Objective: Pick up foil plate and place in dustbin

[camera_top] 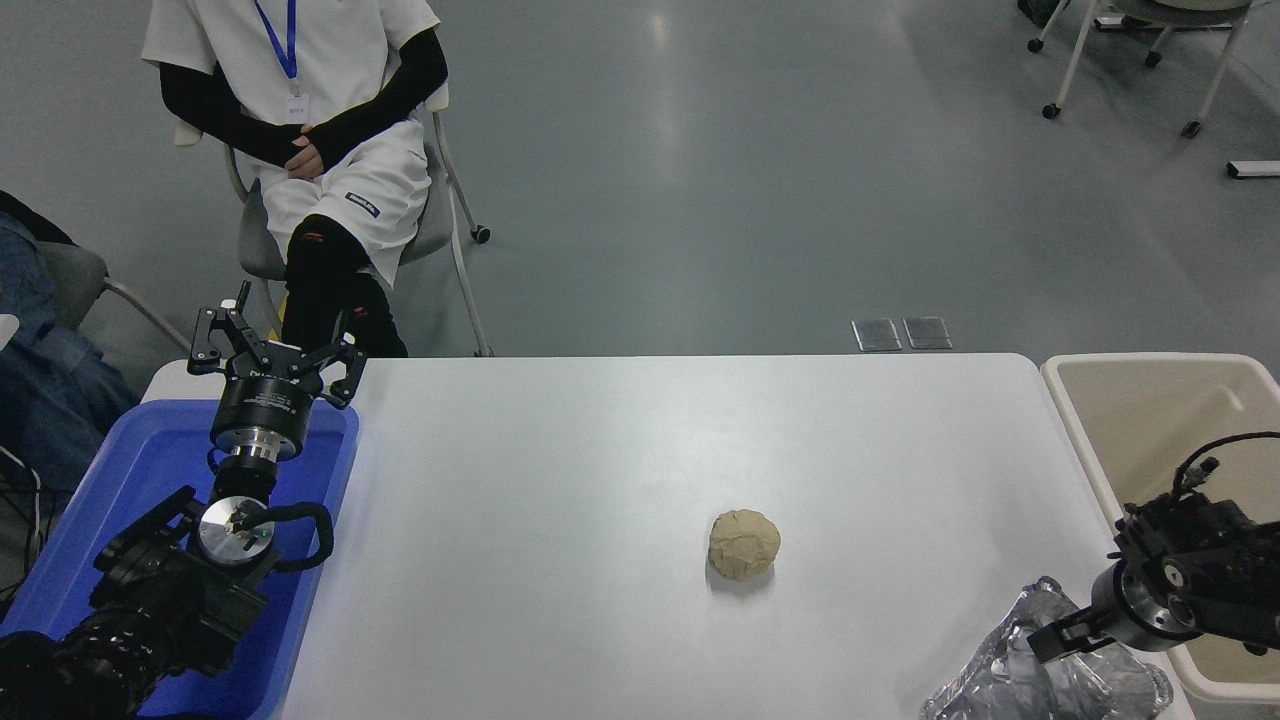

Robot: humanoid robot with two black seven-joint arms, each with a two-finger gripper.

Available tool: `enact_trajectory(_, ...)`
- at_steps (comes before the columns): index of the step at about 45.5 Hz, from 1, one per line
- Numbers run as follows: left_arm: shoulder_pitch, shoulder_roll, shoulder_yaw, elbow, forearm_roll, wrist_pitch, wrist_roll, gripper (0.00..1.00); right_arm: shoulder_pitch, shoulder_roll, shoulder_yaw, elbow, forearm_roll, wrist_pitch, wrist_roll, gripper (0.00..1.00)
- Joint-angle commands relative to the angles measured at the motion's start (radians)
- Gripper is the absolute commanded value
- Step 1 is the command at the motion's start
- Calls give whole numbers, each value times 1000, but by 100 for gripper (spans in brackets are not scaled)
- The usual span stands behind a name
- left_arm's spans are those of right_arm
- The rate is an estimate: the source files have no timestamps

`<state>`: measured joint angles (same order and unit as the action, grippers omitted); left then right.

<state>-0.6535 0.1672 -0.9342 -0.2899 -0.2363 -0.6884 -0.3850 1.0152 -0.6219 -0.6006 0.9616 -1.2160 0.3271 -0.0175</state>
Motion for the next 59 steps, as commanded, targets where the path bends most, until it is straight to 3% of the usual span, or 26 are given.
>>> enact_trajectory(1, 0, 0, 0, 0, 0, 0, 0, 99, -4, -13, -8, -3, 13, -29, -1, 59)
enact_trajectory(5, 0, 0, 0, 2, 0, 0, 0, 99, -4, -18, -11, -3, 18, -17, -2, 33)
enact_trajectory(14, 0, 0, 0, 0, 0, 0, 0, 99, -1, -25, -28, -3, 165, 4, -6, 0)
enact_trajectory(20, 0, 0, 0, 0, 0, 0, 0, 99, 6, -27, -68, -3, 270, 38, -9, 0)
enact_trajectory(32, 0, 0, 0, 0, 0, 0, 0, 99, 55, -56, -74, 8, 279, 95, -6, 0)
enact_trajectory(55, 0, 0, 0, 0, 2, 0, 0, 99, 328, -113, -65, 39, 352, 457, -4, 0)
enact_trajectory(59, 0, 0, 0, 0, 2, 0, 0, 99, 387, -127, -65, 48, 357, 458, -6, 0)
